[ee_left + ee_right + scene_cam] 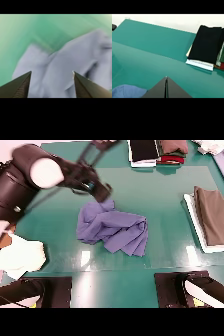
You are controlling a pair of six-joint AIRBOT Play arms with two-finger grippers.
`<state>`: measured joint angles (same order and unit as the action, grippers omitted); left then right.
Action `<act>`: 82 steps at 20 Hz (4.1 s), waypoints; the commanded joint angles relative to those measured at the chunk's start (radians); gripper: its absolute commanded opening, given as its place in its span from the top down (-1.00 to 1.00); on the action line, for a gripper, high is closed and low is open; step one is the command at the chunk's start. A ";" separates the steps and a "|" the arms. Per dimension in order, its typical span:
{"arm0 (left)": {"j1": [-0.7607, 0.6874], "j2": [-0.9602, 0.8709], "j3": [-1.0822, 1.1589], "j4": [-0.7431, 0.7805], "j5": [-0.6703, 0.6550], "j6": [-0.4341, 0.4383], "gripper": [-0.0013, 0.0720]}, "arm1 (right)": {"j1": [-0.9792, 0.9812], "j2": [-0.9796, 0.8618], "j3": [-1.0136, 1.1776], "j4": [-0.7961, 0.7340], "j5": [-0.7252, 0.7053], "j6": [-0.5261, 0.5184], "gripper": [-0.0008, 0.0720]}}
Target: Fold the shirts.
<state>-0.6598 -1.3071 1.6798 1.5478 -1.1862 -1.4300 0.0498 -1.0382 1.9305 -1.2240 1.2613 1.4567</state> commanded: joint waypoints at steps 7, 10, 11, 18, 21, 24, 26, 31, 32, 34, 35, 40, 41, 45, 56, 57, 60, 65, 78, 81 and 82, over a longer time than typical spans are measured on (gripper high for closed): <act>0.493 -0.009 -0.552 -0.298 0.156 -0.089 -0.69 | -0.001 -0.003 0.001 0.000 0.042 0.001 0.93; 0.493 -0.087 -0.652 -0.447 0.250 -0.049 -0.69 | -0.001 -0.003 0.001 0.000 0.061 0.001 0.93; 0.493 -0.117 -0.652 -0.479 0.255 -0.027 -0.69 | -0.001 -0.003 0.000 0.001 0.061 0.002 0.93; 0.465 -0.181 -0.592 -0.507 0.274 0.002 0.91 | -0.002 0.006 -0.164 -0.002 0.151 0.021 0.93; 0.465 -0.114 -0.481 -0.411 0.263 0.002 0.91 | -0.009 0.035 -0.429 -0.006 0.175 0.021 0.93; 0.465 -0.051 -0.412 -0.340 0.260 0.002 0.90 | -0.043 0.056 -0.776 -0.005 0.152 0.029 0.93; 0.465 -0.031 -0.404 -0.328 0.262 0.002 0.91 | -0.053 0.050 -0.998 0.037 0.088 0.029 0.36; 0.465 -0.033 -0.404 -0.328 0.243 -0.002 0.90 | 0.020 -0.080 -1.312 0.315 -0.146 -0.020 -0.25; 0.465 -0.033 -0.404 -0.328 0.242 -0.002 0.91 | 0.055 -0.116 -1.328 0.384 -0.192 -0.053 -0.25; 0.465 -0.033 -0.404 -0.328 0.232 -0.002 0.91 | 0.120 -0.183 -1.324 0.454 -0.257 -0.070 -0.25; 0.465 -0.033 -0.404 -0.328 0.227 -0.002 0.91 | 0.146 -0.212 -1.307 0.455 -0.270 -0.070 -0.24; 0.465 -0.031 -0.404 -0.327 0.220 -0.002 0.91 | 0.215 -0.291 -1.175 0.364 -0.274 -0.071 0.87; 0.465 -0.024 -0.402 -0.316 0.221 -0.002 0.91 | 0.214 -0.285 -1.145 0.326 -0.262 -0.067 0.93; 0.465 0.081 -0.299 -0.167 0.227 -0.024 0.91 | 0.122 -0.152 -0.983 0.094 -0.148 -0.008 0.93; 0.465 0.532 0.156 -0.148 0.226 -0.032 0.91 | -0.240 0.289 -0.370 -0.008 -0.018 -0.010 0.94; 0.465 0.560 0.172 -0.171 0.227 -0.032 0.91 | -0.258 0.309 -0.326 -0.008 -0.005 -0.010 0.93; 0.465 0.615 0.218 -0.225 0.227 -0.031 0.91 | -0.315 0.325 -0.196 -0.008 0.031 -0.010 0.94; 0.465 0.583 0.216 -0.192 0.119 -0.029 0.91 | -0.360 0.186 0.058 0.002 0.138 -0.010 0.93; 0.465 -0.087 -0.283 -0.137 0.290 -0.029 0.90 | -0.080 -0.459 -0.197 -0.112 0.102 0.006 0.93; 0.476 -0.135 -0.282 -0.141 0.343 -0.031 0.69 | -0.054 -0.551 -0.195 -0.108 0.073 0.006 0.91; 0.489 -0.134 -0.279 -0.141 0.341 -0.036 -0.03 | -0.055 -0.571 -0.183 -0.102 0.076 0.006 0.58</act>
<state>-0.1852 -1.3865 1.4128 1.4075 -0.9070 -1.4578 -0.0265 -1.5211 1.7538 -1.3304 1.3575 1.4620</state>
